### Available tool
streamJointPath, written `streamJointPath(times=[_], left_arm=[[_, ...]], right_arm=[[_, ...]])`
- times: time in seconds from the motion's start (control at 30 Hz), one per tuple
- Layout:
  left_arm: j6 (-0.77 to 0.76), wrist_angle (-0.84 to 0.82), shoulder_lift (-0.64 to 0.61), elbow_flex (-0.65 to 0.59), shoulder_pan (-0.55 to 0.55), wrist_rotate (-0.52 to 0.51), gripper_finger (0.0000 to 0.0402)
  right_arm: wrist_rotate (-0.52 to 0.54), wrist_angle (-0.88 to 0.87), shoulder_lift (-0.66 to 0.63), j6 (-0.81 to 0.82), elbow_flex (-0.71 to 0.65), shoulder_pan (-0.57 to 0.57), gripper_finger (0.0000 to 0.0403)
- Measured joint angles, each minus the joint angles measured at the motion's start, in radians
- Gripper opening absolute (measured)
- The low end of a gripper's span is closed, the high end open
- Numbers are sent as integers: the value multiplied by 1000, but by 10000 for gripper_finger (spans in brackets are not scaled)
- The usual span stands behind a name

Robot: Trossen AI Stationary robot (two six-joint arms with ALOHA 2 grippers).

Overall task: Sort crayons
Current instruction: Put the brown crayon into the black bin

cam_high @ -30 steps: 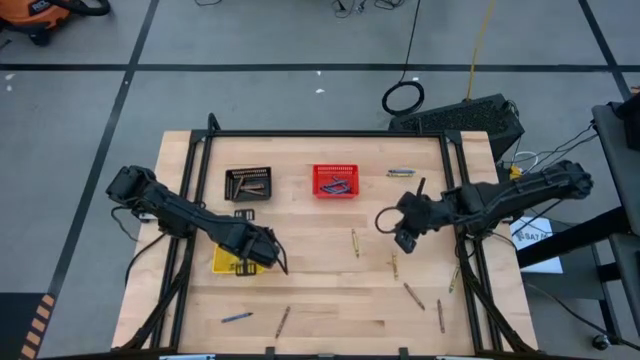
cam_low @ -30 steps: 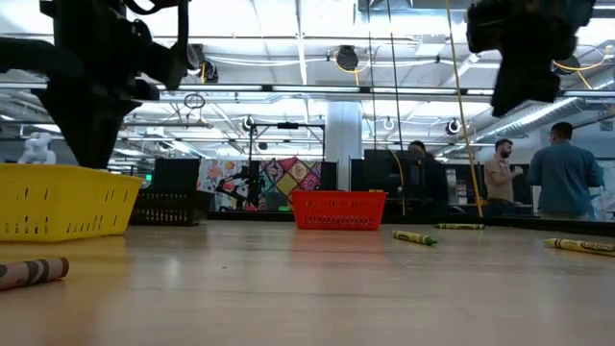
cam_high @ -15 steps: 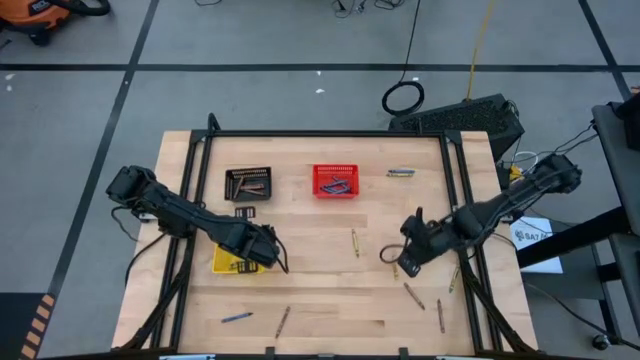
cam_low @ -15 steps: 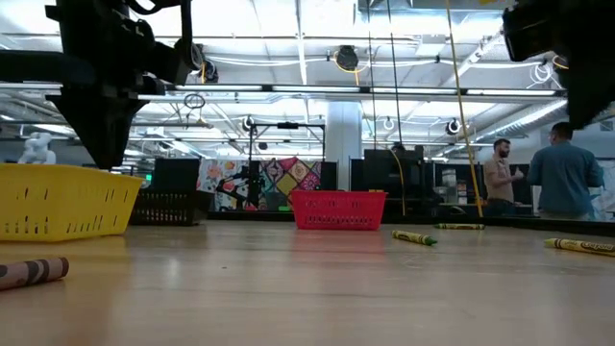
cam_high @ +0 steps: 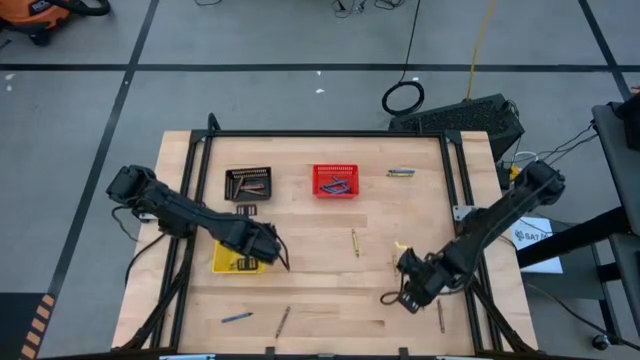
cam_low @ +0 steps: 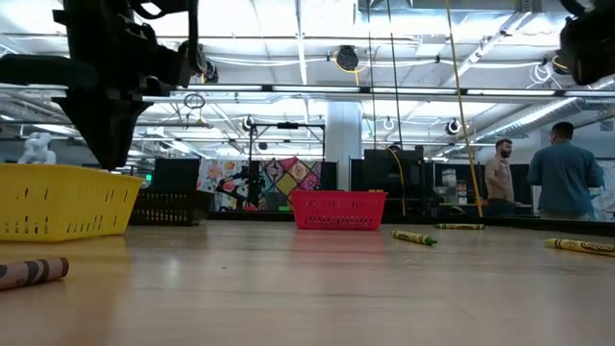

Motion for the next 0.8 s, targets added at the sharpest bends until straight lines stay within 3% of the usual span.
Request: streamJointPath(times=[0.8], left_arm=[[156, 3, 0, 0, 158, 0, 66]], right_arm=[[2, 25, 142, 262, 0, 115, 100]])
